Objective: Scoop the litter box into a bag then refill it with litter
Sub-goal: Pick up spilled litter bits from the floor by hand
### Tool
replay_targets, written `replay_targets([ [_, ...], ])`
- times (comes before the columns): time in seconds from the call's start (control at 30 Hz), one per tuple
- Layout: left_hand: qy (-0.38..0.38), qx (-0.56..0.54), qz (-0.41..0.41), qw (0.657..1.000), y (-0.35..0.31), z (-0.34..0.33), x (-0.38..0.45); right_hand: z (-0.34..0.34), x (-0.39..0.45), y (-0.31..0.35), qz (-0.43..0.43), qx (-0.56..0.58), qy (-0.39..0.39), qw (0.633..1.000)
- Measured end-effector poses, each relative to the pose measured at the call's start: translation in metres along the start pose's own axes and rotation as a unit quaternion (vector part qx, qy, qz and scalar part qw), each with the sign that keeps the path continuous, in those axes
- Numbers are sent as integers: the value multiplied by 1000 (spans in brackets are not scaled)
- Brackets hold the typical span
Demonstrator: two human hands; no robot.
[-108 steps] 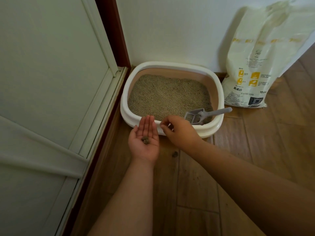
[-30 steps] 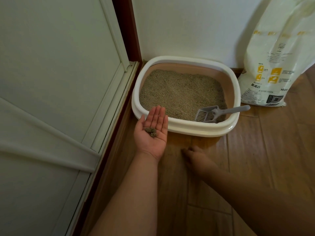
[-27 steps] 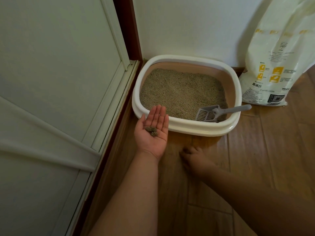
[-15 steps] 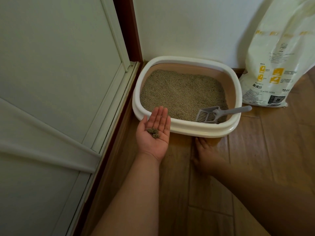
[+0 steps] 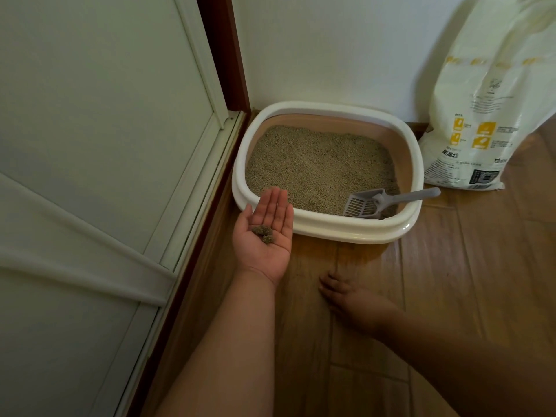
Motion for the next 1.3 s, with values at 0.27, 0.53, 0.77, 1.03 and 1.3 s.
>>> replay_targets([
  [0.27,-2,2,9,1000,6,-1,-2,30,-16,4,-5,-17,-27,999],
  [0.53,-6,-3,17,1000,13,-1,-6,33,1,8,-98,7,-19,995],
  [0.77,-12,-5,7,1000,18,-4,-6,170,10,20,-119,276,-372,879],
  [1.03,-5,21,9,1000,34,-17,-10,242,6,74,81,221,-408,882],
  [1.3,12,-34,-2,999,41,-44,-26,252,-9,27,-128,560,-441,689],
])
Point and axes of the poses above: each hand's wrist, its own x-axis towards the middle knuckle, its own z-axis out of the back of the hand, y = z × x, the point moved 9 cm from there along x, towards the middle knuckle, and after that the axes turned 12 degrees about -y, right-handed, at the moved point
